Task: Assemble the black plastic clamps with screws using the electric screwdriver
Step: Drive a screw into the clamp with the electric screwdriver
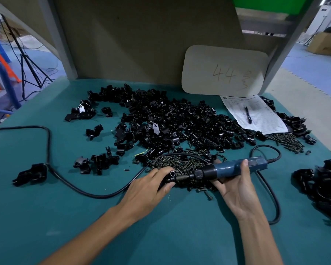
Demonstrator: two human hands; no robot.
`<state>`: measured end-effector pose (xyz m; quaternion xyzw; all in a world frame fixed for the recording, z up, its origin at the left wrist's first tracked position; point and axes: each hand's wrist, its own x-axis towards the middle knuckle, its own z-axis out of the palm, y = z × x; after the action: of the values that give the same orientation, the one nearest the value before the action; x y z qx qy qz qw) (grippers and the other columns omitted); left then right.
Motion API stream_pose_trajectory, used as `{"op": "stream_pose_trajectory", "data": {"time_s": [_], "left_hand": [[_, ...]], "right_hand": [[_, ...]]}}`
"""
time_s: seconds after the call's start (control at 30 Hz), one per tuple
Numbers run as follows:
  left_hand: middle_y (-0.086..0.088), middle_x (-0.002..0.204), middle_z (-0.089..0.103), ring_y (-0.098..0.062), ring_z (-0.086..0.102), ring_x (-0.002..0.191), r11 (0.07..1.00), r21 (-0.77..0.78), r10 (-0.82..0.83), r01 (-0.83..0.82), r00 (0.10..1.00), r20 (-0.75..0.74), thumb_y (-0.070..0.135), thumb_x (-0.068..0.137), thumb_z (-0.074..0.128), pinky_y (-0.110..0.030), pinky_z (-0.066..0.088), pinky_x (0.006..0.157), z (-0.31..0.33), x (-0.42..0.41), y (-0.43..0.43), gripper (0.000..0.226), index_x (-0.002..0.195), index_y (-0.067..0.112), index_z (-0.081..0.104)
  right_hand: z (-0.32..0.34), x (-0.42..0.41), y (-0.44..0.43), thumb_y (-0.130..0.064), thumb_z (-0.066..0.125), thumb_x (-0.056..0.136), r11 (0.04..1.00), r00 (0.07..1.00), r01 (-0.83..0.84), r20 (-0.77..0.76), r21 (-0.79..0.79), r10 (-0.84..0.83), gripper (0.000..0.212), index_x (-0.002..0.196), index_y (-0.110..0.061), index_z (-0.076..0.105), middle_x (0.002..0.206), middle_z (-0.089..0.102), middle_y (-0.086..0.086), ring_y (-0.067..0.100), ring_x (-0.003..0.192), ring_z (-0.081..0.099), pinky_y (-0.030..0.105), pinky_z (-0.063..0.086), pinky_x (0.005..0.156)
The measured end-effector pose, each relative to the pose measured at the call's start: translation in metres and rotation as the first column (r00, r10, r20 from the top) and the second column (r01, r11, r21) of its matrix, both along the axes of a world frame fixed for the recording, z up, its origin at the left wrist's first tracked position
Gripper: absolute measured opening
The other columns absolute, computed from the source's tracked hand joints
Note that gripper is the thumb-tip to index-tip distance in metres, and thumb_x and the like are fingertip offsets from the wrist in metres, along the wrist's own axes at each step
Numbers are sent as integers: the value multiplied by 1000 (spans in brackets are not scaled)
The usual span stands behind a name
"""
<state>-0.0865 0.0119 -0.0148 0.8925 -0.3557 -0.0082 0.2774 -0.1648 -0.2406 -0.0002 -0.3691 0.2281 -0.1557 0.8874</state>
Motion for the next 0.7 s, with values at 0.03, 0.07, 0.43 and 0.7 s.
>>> {"op": "stream_pose_trajectory", "data": {"time_s": [0.03,0.07,0.43,0.7], "left_hand": [[16,103,55,-8,54,71,1000,2,0,0,1000,4,64,99,21,-32,50,66,0,0,0,48,140,43,33],[16,103,55,-7,54,70,1000,2,-1,1,1000,7,64,99,21,-32,49,66,0,0,0,48,140,43,33],[18,104,54,-5,52,68,1000,6,-5,5,1000,27,67,98,17,-29,47,64,-2,1,-1,50,140,44,32],[18,105,55,-5,53,70,1000,5,-13,12,999,45,67,98,16,-26,46,64,-3,1,-1,50,141,44,31]], "right_hand": [[0,0,0,-61,47,92,1000,1000,0,0,1,0,63,140,-20,48,132,67,19,28,118,68,38,63,78],[1,0,0,-61,47,91,1000,1000,0,1,3,0,64,140,-20,48,132,67,19,28,118,68,38,63,78],[1,1,1,-65,46,91,1000,1000,-6,-11,-2,6,63,138,-22,50,127,70,17,25,115,70,38,63,78],[-1,0,0,-59,43,98,1000,1000,-12,-12,-3,12,57,139,-21,49,130,68,18,27,117,69,38,62,79]]}}
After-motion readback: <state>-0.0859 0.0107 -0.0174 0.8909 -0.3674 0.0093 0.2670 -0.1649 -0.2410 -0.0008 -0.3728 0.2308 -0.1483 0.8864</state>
